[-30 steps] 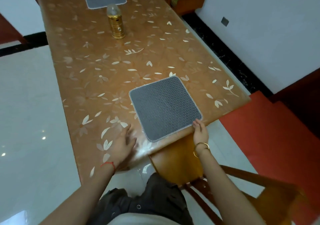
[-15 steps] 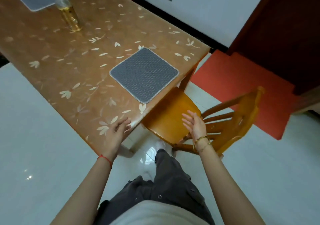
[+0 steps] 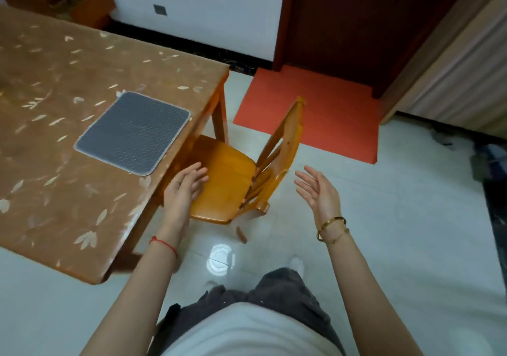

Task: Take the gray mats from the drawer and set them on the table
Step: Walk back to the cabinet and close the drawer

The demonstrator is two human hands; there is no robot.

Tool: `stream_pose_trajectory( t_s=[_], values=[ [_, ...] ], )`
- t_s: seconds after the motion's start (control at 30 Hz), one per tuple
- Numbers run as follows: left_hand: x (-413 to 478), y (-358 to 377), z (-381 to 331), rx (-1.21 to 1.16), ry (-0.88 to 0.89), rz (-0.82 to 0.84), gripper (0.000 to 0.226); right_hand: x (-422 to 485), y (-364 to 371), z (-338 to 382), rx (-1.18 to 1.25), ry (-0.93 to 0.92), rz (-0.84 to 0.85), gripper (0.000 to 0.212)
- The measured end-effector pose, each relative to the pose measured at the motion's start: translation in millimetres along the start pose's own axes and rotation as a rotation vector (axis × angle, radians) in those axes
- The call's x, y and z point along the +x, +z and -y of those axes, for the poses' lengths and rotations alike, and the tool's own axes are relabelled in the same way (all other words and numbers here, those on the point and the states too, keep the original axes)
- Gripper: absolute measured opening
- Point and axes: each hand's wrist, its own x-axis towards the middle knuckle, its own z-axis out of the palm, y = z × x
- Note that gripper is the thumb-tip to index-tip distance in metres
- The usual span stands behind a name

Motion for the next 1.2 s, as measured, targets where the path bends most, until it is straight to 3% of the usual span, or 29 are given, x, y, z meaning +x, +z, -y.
stream_pose_trajectory(
  t_s=[0.3, 0.43, 0.53, 0.9, 1.2],
  values=[
    [-14.2, 202.7, -15.3, -0.137, -0.004, 0.088, 0.030, 54.2, -163.1, 74.6, -0.004, -0.030, -0.105, 0.040],
    [-14.9, 265.8, -16.5, -0.160, -0.018, 0.131, 0.023, 81.6, -207.1, 100.3, -0.042, -0.043, -0.110, 0.039],
    [-4.3, 306.0, -13.6, -0.113, -0.034, 0.140, 0.033, 106.8, -228.5, 114.4, -0.050, -0.041, -0.113, 0.039],
    [109.5, 402.6, -13.0, -0.124, -0.026, 0.275, 0.036, 234.7, -244.4, 165.8, -0.090, -0.048, -0.062, 0.039],
    [246.9, 494.6, -86.9, -0.247, -0.028, 0.184, 0.029, 408.6, -184.2, 257.1, -0.187, -0.111, 0.050, 0.038]
  ],
)
